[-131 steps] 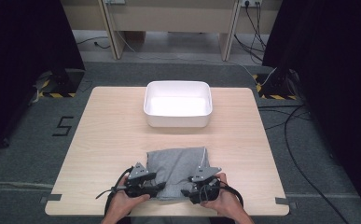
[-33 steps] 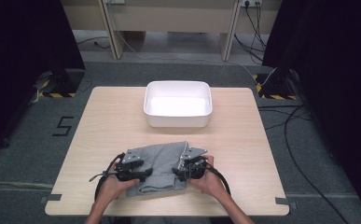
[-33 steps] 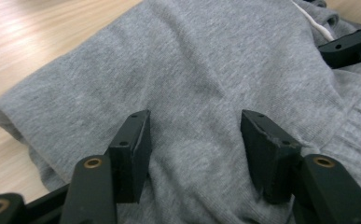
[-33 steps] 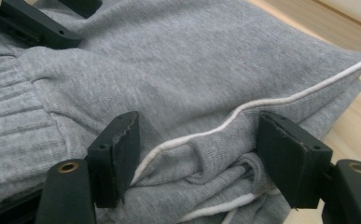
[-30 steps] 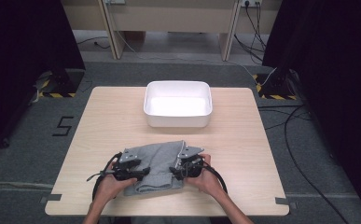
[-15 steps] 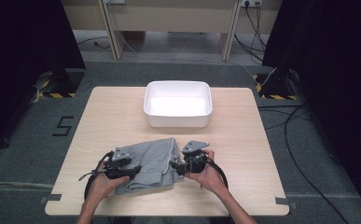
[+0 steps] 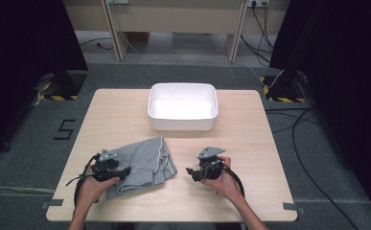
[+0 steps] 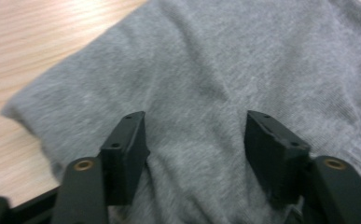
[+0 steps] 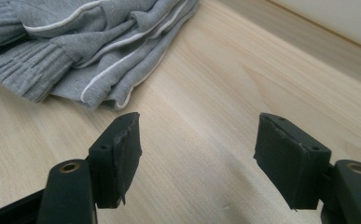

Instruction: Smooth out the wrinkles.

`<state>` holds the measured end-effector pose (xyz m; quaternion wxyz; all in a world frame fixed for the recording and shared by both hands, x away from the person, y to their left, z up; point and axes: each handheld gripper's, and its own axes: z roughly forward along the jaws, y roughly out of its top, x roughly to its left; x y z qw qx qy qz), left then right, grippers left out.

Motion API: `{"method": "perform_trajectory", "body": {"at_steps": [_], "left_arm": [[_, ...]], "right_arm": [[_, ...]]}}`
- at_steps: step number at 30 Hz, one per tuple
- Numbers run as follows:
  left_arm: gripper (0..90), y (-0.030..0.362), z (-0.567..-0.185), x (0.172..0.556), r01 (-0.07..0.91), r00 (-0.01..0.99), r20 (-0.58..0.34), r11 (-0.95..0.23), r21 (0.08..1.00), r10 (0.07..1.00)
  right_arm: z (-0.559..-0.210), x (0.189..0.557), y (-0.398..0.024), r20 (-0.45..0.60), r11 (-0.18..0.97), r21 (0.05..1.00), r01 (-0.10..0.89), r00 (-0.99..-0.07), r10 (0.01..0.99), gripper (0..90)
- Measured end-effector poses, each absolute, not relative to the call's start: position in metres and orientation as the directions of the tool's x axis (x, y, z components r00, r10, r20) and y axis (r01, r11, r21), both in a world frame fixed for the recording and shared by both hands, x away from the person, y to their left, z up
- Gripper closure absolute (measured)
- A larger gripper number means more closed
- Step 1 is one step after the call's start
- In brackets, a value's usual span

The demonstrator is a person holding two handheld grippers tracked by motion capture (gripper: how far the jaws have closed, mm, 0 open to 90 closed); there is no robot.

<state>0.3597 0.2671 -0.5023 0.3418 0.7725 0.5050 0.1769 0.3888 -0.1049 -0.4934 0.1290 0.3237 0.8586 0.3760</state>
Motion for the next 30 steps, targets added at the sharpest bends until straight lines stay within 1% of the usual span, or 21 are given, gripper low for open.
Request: {"method": "perform_trajectory", "body": {"at_steps": [5,7,9,11,14,15,17,19,24,30], "left_arm": [[36.8,0.254,-0.487,0.351,0.608,0.470,-0.097,-0.243,0.756,0.877],[35.9,0.245,-0.480,0.348,0.579,0.504,-0.102,-0.248,0.777,0.858],[35.5,0.232,-0.478,0.343,0.571,0.543,-0.121,-0.260,0.778,0.831],[35.4,0.221,-0.481,0.341,0.563,0.571,-0.111,-0.290,0.774,0.813],[35.5,0.209,-0.493,0.342,0.573,0.585,-0.088,-0.334,0.748,0.806],[35.0,0.208,-0.500,0.344,0.585,0.578,-0.103,-0.323,0.744,0.810],[35.0,0.213,-0.504,0.346,0.609,0.565,-0.163,-0.276,0.743,0.809],[35.7,0.219,-0.504,0.348,0.621,0.568,-0.189,-0.266,0.738,0.801],[37.0,0.233,-0.504,0.349,0.630,0.594,-0.209,-0.287,0.722,0.777],[37.2,0.255,-0.500,0.349,0.640,0.617,-0.205,-0.332,0.693,0.760]], "right_arm": [[-0.495,0.389,-0.105,0.021,0.511,0.725,0.461,-0.757,0.653,31.9],[-0.494,0.389,-0.105,0.023,0.511,0.725,0.462,-0.757,0.652,31.9],[-0.494,0.389,-0.105,0.020,0.512,0.728,0.457,-0.760,0.650,31.9],[-0.494,0.389,-0.105,0.019,0.513,0.728,0.456,-0.760,0.649,31.9],[-0.494,0.388,-0.105,0.021,0.513,0.725,0.459,-0.760,0.650,31.9],[-0.494,0.388,-0.105,0.022,0.514,0.725,0.459,-0.761,0.649,31.9],[-0.495,0.388,-0.105,0.023,0.514,0.723,0.462,-0.760,0.650,31.9],[-0.495,0.388,-0.105,0.024,0.515,0.721,0.464,-0.759,0.650,31.9],[-0.496,0.389,-0.106,0.023,0.517,0.716,0.469,-0.757,0.654,31.9],[-0.496,0.389,-0.107,0.026,0.515,0.718,0.468,-0.758,0.652,31.9]]}}
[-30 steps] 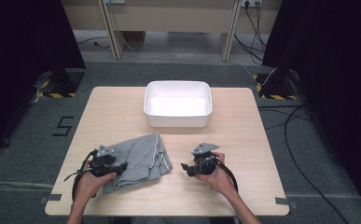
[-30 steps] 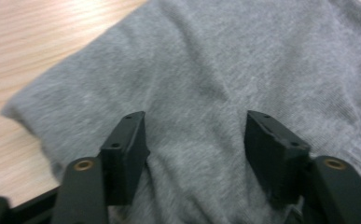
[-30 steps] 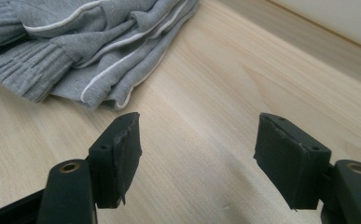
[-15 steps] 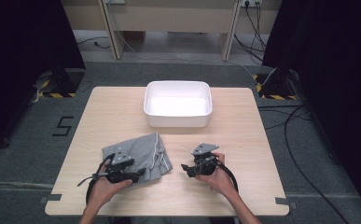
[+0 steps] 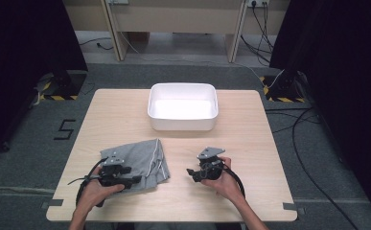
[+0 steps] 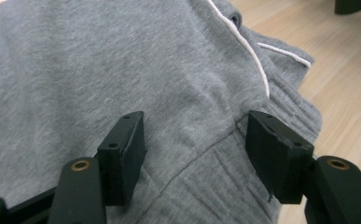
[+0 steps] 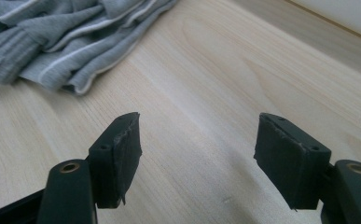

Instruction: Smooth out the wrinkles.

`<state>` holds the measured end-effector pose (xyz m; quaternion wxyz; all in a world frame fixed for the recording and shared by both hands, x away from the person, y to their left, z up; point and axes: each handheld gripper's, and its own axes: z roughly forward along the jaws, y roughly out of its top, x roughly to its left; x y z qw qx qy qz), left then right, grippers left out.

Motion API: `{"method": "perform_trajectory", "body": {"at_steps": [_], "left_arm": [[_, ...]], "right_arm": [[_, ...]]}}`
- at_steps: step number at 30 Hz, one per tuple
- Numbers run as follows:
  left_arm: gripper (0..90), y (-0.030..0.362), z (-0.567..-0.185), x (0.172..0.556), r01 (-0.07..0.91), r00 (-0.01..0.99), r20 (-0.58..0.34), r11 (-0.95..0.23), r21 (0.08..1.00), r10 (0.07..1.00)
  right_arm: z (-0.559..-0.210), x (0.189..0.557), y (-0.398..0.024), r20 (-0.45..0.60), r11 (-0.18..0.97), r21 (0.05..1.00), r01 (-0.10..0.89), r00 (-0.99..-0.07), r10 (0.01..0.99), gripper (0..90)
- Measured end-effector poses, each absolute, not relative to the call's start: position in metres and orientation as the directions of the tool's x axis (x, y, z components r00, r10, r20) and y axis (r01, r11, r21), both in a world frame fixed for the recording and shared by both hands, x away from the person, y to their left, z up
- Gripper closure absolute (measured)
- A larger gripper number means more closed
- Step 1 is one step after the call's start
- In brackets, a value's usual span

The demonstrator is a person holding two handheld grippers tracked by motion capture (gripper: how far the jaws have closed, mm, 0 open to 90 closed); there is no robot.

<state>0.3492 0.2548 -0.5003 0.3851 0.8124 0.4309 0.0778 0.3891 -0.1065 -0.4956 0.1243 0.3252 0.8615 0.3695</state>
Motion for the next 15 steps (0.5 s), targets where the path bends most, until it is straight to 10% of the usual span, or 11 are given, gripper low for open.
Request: {"method": "perform_trajectory", "body": {"at_steps": [15], "left_arm": [[35.6,0.255,-0.479,0.348,0.594,0.544,-0.157,-0.245,0.766,0.825]], "right_arm": [[-0.495,0.390,-0.107,0.025,0.513,0.719,0.469,-0.755,0.655,31.9]]}}
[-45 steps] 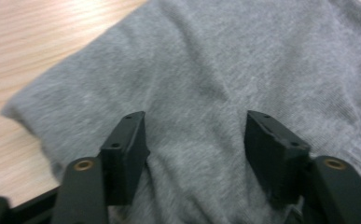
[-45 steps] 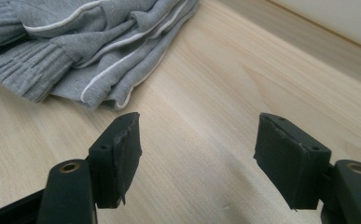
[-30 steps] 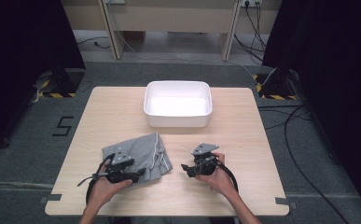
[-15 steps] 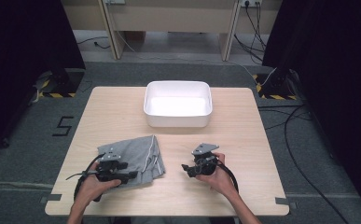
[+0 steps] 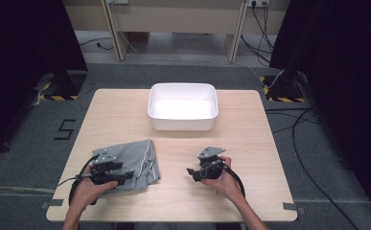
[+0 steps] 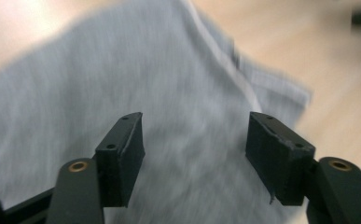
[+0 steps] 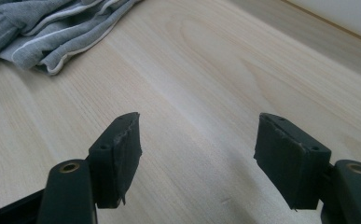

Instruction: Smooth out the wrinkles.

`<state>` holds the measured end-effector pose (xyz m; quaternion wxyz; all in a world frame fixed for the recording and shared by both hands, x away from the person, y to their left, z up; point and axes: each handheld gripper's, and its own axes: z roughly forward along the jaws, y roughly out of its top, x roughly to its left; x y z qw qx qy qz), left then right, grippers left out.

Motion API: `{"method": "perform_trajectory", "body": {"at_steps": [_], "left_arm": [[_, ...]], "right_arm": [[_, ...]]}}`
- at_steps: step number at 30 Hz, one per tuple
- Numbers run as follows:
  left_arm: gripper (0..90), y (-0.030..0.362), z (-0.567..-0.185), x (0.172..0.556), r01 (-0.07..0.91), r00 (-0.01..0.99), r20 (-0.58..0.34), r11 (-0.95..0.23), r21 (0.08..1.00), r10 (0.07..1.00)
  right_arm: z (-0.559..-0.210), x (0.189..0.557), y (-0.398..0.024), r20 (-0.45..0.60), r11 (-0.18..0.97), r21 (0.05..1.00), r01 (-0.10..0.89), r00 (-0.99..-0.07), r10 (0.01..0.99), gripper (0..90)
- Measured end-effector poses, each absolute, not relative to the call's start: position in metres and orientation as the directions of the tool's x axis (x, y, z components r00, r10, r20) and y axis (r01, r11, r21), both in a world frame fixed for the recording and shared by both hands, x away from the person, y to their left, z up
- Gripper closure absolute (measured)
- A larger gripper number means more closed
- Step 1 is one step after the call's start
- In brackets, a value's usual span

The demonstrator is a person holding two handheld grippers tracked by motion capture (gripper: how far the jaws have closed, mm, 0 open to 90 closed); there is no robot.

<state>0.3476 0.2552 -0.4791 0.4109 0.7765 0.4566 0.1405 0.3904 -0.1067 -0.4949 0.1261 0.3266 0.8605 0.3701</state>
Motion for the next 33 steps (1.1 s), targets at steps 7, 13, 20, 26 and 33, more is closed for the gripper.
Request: {"method": "perform_trajectory", "body": {"at_steps": [7,13,20,26,33], "left_arm": [[37.5,0.214,-0.490,0.356,0.589,0.473,-0.095,-0.234,0.774,0.876],[40.4,0.209,-0.503,0.354,0.613,0.500,-0.043,-0.319,0.723,0.865],[40.8,0.215,-0.500,0.347,0.616,0.540,-0.022,-0.377,0.692,0.841],[40.7,0.219,-0.499,0.343,0.612,0.554,-0.021,-0.390,0.688,0.832],[37.7,0.223,-0.499,0.340,0.609,0.559,-0.018,-0.396,0.688,0.829]], "right_arm": [[-0.494,0.390,-0.106,0.025,0.513,0.719,0.469,-0.756,0.655,31.9],[-0.493,0.391,-0.108,0.027,0.506,0.722,0.471,-0.751,0.660,31.9],[-0.490,0.393,-0.112,0.026,0.494,0.731,0.470,-0.743,0.669,31.9],[-0.483,0.396,-0.120,0.033,0.461,0.751,0.472,-0.725,0.688,32.0],[-0.466,0.407,-0.138,0.032,0.408,0.782,0.472,-0.684,0.729,32.0]]}}
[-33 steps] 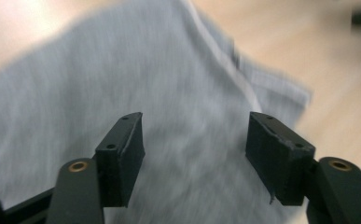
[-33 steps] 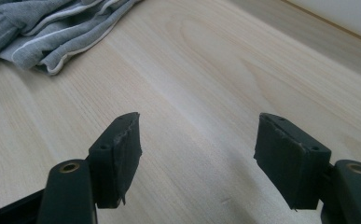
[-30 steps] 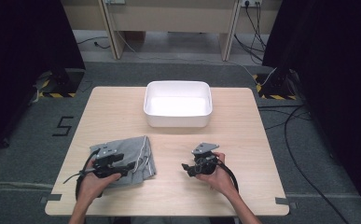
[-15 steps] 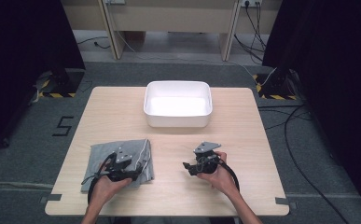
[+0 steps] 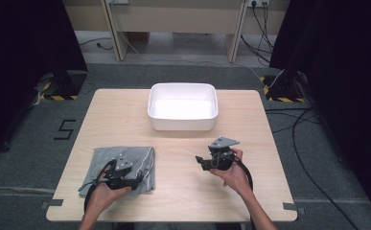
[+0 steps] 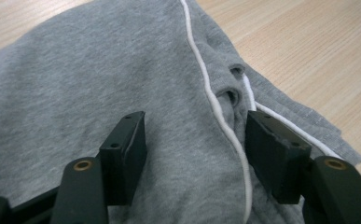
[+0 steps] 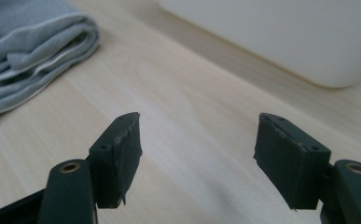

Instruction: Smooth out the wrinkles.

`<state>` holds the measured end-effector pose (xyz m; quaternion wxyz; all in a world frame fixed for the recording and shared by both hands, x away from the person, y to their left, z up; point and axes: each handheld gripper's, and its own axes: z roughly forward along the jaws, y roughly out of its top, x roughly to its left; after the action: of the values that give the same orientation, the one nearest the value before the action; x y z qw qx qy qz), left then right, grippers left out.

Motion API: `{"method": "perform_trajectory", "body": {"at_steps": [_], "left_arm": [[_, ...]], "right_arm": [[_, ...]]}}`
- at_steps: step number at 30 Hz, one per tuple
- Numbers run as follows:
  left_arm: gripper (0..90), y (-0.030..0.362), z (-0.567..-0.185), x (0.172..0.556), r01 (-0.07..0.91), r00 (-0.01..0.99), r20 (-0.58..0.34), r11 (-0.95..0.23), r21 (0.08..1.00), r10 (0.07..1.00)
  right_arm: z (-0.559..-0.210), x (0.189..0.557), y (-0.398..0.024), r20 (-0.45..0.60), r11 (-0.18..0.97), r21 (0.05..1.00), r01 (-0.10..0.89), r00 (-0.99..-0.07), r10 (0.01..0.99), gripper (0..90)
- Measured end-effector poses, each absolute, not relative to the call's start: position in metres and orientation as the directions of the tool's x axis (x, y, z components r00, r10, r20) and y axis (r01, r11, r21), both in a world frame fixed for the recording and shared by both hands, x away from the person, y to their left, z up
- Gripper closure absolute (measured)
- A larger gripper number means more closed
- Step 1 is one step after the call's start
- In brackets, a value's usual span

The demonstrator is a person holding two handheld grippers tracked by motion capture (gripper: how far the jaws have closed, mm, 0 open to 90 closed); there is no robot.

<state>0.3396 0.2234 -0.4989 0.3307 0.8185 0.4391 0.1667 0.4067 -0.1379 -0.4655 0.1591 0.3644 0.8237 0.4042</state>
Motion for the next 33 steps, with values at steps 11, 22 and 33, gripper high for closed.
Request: {"method": "perform_trajectory", "body": {"at_steps": [11,22,33], "left_arm": [[29.8,0.231,-0.491,0.322,0.582,0.493,-0.106,-0.237,0.778,0.864],[28.4,0.226,-0.495,0.287,0.537,0.478,-0.060,-0.237,0.810,0.876],[27.3,0.225,-0.490,0.259,0.468,0.467,-0.036,-0.213,0.858,0.884]], "right_arm": [[-0.444,0.436,-0.167,0.098,0.267,0.815,0.514,-0.577,0.811,32.1],[-0.439,0.459,-0.175,0.108,0.234,0.808,0.542,-0.525,0.844,33.1],[-0.437,0.470,-0.180,0.129,0.206,0.802,0.560,-0.500,0.856,33.3]]}}
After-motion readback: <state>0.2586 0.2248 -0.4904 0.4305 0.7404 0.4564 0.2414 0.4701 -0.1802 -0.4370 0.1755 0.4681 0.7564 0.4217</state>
